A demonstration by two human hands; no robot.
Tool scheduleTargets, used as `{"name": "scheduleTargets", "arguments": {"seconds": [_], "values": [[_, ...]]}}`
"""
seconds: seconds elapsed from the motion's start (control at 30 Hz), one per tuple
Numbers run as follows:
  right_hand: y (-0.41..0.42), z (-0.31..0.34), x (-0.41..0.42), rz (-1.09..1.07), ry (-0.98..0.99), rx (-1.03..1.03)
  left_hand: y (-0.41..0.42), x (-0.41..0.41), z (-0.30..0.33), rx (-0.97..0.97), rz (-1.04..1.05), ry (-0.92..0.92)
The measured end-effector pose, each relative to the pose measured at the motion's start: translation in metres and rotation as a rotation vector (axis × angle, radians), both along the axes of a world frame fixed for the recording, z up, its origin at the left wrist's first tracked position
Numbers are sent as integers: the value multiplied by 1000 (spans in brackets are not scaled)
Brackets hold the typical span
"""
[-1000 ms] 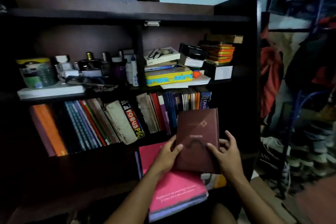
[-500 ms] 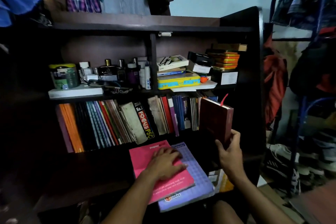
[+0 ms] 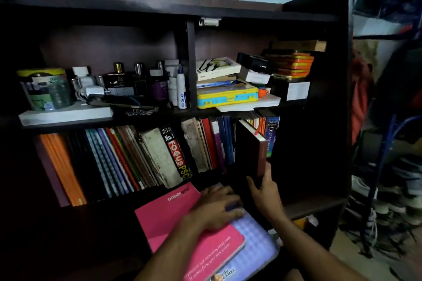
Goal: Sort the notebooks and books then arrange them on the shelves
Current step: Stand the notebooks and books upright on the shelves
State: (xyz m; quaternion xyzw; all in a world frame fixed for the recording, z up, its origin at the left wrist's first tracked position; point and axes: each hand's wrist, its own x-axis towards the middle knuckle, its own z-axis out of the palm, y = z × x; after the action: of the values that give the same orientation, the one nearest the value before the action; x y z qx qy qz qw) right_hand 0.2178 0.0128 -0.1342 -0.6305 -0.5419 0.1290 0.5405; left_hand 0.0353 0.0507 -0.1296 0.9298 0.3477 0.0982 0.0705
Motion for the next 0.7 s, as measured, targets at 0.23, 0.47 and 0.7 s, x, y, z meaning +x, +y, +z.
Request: {"name": "scheduleTargets", "arguments": {"seconds": [0.23, 0.47, 0.7], "values": [[18, -6, -9, 44, -73, 14, 28, -34, 4, -35, 139, 67], [41, -6, -20, 72, -226, -59, 70, 3, 38, 99, 315, -829], [54, -13, -5, 186, -269, 68, 66, 35, 4, 57, 87, -951]]}}
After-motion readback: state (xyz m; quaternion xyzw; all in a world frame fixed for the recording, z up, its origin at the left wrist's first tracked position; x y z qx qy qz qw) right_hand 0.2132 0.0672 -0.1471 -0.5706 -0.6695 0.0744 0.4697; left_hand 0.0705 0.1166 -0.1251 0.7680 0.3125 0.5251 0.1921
